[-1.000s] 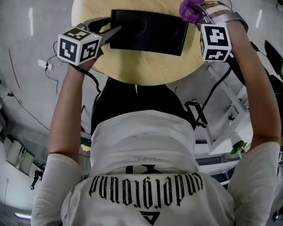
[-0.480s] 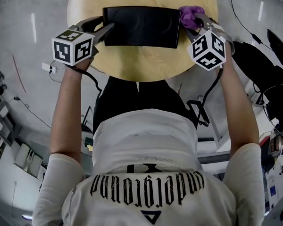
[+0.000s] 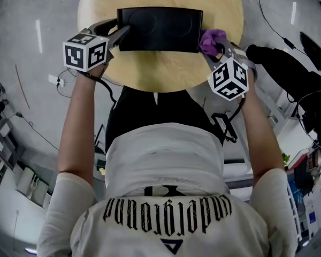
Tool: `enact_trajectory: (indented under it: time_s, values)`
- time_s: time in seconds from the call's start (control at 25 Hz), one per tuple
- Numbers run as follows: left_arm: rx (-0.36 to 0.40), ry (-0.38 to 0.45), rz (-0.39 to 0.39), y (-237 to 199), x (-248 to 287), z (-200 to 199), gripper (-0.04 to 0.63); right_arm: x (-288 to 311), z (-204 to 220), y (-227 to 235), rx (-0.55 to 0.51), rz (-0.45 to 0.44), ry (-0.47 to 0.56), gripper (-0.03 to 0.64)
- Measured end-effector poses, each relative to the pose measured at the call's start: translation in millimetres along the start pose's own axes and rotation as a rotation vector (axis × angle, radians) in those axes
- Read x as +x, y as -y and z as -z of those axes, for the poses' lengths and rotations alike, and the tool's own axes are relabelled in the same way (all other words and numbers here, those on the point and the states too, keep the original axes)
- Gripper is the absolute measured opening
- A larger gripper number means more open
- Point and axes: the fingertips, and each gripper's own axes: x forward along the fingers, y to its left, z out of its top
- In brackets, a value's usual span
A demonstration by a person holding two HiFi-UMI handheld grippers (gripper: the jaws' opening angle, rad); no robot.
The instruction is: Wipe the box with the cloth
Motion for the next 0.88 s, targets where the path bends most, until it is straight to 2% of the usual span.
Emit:
enact_trajectory:
  time_s: [0.2, 0.4, 0.52, 0.88]
  values:
    - [0.003, 0.01, -0.009, -2, -5, -1, 0.192, -6, 0, -20, 0.014, -0.018, 0.005, 0.137]
    - [0.021, 0.017, -0.03, 0, -6, -4, 0.19, -14, 2, -20, 0.025, -0.02, 0.012, 0.138]
    - [0.035, 0.02, -0.056, 0, -9, -5, 0.19, -23, -1, -17, 0.068, -0.021, 0.041, 0.138]
    - [0.114, 0.141, -0.069, 36, -61, -43, 0.186, -74, -39, 3, 0.088, 0.054, 0.135, 0.138]
